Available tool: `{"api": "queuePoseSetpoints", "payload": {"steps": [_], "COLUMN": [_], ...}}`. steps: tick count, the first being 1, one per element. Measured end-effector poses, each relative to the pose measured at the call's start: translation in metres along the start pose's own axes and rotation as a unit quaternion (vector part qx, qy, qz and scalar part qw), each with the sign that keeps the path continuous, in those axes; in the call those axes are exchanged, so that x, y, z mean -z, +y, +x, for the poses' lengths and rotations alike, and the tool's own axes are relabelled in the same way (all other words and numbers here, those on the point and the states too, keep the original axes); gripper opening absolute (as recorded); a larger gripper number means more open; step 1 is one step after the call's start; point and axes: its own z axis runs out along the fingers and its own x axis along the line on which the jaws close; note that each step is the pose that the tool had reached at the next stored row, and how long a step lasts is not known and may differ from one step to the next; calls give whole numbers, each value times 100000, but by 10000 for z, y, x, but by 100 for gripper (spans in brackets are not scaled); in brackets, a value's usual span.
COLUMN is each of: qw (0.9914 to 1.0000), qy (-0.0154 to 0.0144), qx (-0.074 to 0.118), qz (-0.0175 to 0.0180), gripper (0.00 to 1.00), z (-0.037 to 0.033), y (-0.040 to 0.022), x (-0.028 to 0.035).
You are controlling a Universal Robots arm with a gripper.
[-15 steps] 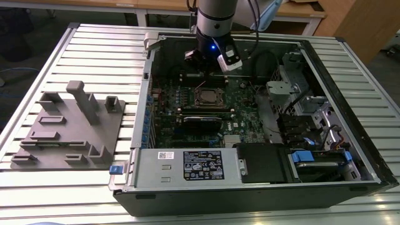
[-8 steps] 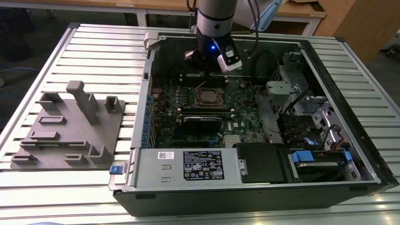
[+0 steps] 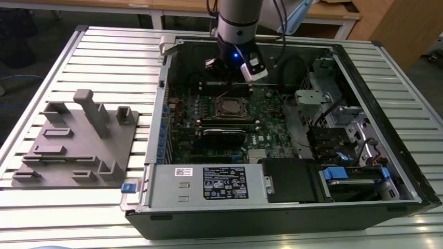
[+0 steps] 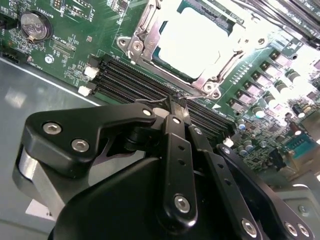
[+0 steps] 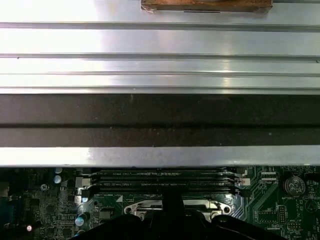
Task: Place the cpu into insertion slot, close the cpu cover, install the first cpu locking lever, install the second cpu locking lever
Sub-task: 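Install the first cpu locking lever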
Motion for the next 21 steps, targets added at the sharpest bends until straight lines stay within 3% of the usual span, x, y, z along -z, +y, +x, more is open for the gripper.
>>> {"api": "queuePoseSetpoints", "payload": {"steps": [6, 10, 17, 21], "qw": [100000, 100000, 99915, 99784], "qy": [-4, -25, -601, -951], "qx": [1, -167, -4083, -6498], "qz": [-8, 20, 77, 121], "gripper": [10, 10, 10, 10], "z": [-92, -99, -98, -99], "y": [7, 8, 15, 13], "x": [-33, -36, -62, -82]}}
